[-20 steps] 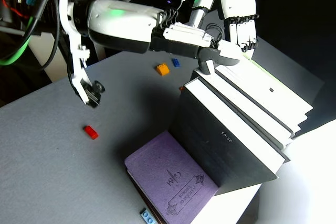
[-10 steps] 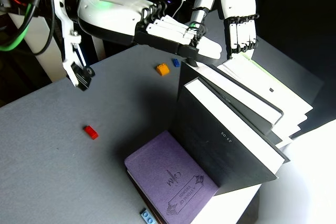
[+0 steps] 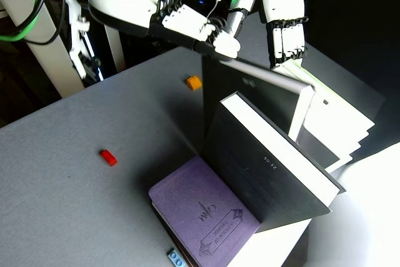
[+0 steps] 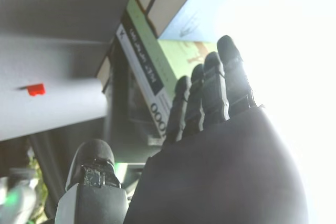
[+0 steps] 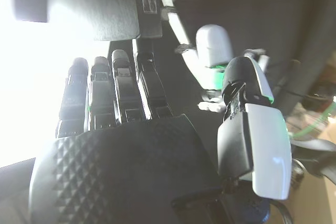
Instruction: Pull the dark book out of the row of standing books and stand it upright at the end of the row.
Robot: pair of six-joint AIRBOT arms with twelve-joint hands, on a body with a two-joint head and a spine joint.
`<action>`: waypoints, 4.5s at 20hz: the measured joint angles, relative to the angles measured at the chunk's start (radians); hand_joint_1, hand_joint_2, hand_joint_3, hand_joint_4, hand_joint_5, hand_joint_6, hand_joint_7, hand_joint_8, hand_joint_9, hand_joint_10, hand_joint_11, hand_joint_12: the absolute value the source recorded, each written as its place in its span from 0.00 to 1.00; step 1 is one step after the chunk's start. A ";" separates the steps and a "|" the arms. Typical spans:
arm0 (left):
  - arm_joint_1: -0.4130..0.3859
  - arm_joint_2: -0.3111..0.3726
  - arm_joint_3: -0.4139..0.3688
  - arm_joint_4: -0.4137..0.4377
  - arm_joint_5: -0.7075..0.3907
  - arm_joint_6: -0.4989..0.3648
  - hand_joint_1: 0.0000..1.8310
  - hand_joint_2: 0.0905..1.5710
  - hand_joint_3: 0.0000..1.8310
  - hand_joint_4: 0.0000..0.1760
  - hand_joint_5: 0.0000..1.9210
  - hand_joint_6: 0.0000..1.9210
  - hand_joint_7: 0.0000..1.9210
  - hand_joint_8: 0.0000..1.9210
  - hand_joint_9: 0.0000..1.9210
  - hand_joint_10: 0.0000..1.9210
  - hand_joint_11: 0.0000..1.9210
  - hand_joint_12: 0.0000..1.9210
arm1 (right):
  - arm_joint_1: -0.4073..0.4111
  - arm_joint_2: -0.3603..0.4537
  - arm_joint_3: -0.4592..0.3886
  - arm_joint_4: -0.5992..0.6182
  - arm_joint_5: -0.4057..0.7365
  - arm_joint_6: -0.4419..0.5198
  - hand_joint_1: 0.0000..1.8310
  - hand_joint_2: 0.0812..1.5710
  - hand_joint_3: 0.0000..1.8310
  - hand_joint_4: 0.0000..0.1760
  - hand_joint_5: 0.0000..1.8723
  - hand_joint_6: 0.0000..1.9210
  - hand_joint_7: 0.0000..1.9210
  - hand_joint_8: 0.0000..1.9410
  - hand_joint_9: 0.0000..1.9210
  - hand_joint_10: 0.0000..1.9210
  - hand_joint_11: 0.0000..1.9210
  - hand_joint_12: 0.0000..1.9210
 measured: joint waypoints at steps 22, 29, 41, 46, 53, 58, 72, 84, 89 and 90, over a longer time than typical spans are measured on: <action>0.000 0.000 0.000 0.000 0.000 -0.004 0.00 0.67 0.00 0.00 0.02 0.00 0.03 0.00 0.03 0.00 0.00 0.17 | -0.180 0.019 -0.080 -0.053 0.020 -0.087 0.00 0.71 0.00 0.00 0.13 0.40 0.02 0.00 0.00 0.00 0.00 0.00; 0.000 0.001 0.000 0.000 0.000 -0.005 0.00 0.67 0.00 0.00 0.03 0.00 0.04 0.00 0.04 0.00 0.00 0.20 | -0.123 0.020 -0.080 0.005 0.056 0.062 0.00 0.72 0.00 0.00 0.13 0.37 0.02 0.00 0.00 0.00 0.00 0.00; 0.000 0.002 0.000 0.000 0.000 -0.007 0.00 0.69 0.00 0.00 0.01 0.00 0.01 0.00 0.02 0.00 0.00 0.15 | -0.200 0.038 -0.082 0.047 0.091 0.095 0.00 0.73 0.00 0.00 0.16 0.38 0.04 0.01 0.00 0.00 0.00 0.00; 0.000 0.002 0.000 0.000 0.000 -0.007 0.00 0.69 0.00 0.00 0.00 0.00 0.01 0.00 0.02 0.00 0.00 0.12 | -0.244 0.034 -0.053 0.038 0.060 0.093 0.00 0.73 0.00 0.00 0.15 0.38 0.03 0.00 0.00 0.00 0.00 0.00; 0.001 0.002 0.001 0.000 0.000 -0.008 0.00 0.68 0.00 0.00 0.02 0.00 0.03 0.00 0.03 0.00 0.00 0.17 | -0.288 -0.020 0.010 0.067 0.048 0.056 0.00 0.72 0.00 0.00 0.16 0.36 0.03 0.00 0.00 0.00 0.00 0.00; 0.001 0.002 0.001 0.000 0.001 -0.008 0.00 0.68 0.00 0.00 0.02 0.00 0.03 0.00 0.03 0.00 0.00 0.15 | -0.326 -0.047 0.035 0.010 0.054 0.058 0.00 0.72 0.00 0.00 0.16 0.36 0.03 0.00 0.00 0.00 0.00 0.00; 0.001 0.002 0.001 0.000 0.001 -0.008 0.00 0.67 0.00 0.00 0.03 0.01 0.02 0.00 0.03 0.00 0.00 0.19 | -0.361 -0.083 0.037 0.007 0.048 0.060 0.00 0.71 0.00 0.00 0.15 0.36 0.03 0.00 0.00 0.00 0.00 0.00; 0.001 0.006 0.001 0.000 0.001 -0.008 0.00 0.68 0.00 0.00 0.02 0.00 0.02 0.00 0.03 0.00 0.00 0.16 | -0.340 0.019 -0.151 0.007 0.170 0.029 0.00 0.71 0.00 0.00 0.16 0.37 0.05 0.01 0.00 0.00 0.00 0.00; 0.001 0.007 0.001 0.001 0.000 -0.007 0.00 0.70 0.00 0.01 0.10 0.00 0.12 0.00 0.13 0.00 0.06 0.26 | -0.323 0.143 -0.193 0.023 0.246 0.039 0.00 0.71 0.00 0.00 0.22 0.36 0.18 0.03 0.07 0.03 0.00 0.07; 0.001 0.007 0.001 0.000 -0.001 -0.008 0.00 0.71 0.00 0.05 0.11 0.00 0.13 0.00 0.14 0.01 0.07 0.27 | -0.317 0.166 -0.195 0.024 0.270 0.037 0.00 0.72 0.00 0.00 0.24 0.36 0.21 0.03 0.08 0.04 0.00 0.16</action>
